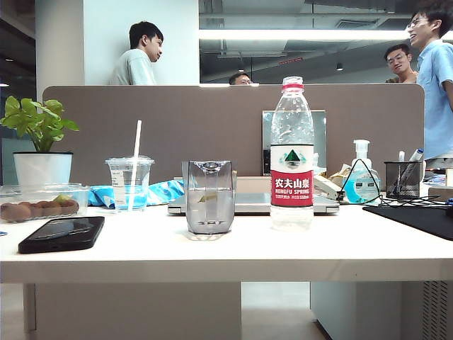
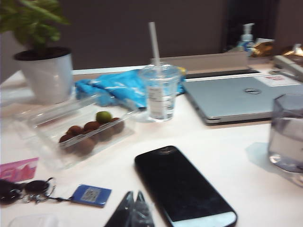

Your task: Pick up the mineral water bottle on the table and pour water into the mug until it's half full.

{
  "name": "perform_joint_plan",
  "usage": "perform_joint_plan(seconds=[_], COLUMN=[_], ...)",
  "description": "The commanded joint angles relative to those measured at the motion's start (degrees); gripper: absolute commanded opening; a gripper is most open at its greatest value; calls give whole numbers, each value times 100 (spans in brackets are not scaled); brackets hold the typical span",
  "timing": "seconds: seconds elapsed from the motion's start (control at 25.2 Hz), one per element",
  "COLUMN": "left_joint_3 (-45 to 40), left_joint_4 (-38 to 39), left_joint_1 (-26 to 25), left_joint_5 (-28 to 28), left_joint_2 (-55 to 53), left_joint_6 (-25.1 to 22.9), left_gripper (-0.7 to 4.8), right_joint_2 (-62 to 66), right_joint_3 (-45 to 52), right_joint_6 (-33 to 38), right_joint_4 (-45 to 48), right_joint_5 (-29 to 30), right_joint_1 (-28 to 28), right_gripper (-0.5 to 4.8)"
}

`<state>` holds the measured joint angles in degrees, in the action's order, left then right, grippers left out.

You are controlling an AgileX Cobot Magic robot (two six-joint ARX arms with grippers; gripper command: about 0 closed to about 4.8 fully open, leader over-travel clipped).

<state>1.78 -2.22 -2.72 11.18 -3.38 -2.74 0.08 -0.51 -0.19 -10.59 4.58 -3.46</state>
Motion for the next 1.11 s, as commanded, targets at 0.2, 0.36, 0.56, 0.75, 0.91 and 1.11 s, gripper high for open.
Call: perform_joint_plan(seconds=[0.2,0.36,0.56,0.75,0.91,1.11], left_joint_3=[-127,-127,-127,-127,-127,-127], left_joint_4=[229,466,811,841,841,841], left_joint_1=[-195,-188,-186,-186,-184,-184], left_joint_5=[-573,-765,-693,-710,-710,-710], left_joint_2=[295,295,295,295,295,295], left_joint_6=[24,15,17,20,20,20], left_gripper=[-3,-3,-3,-3,-3,-3], right_joint_2=[0,0,0,0,0,0], right_joint_3=[37,37,37,37,37,37], right_joint_6=[17,17,17,17,17,17], right_joint_4=[52,52,52,52,52,52], right_joint_5=[-15,-15,-15,-15,-15,-15], right_joint_1=[-7,-7,-7,-7,-7,-7], right_gripper=[22,22,22,22,22,22])
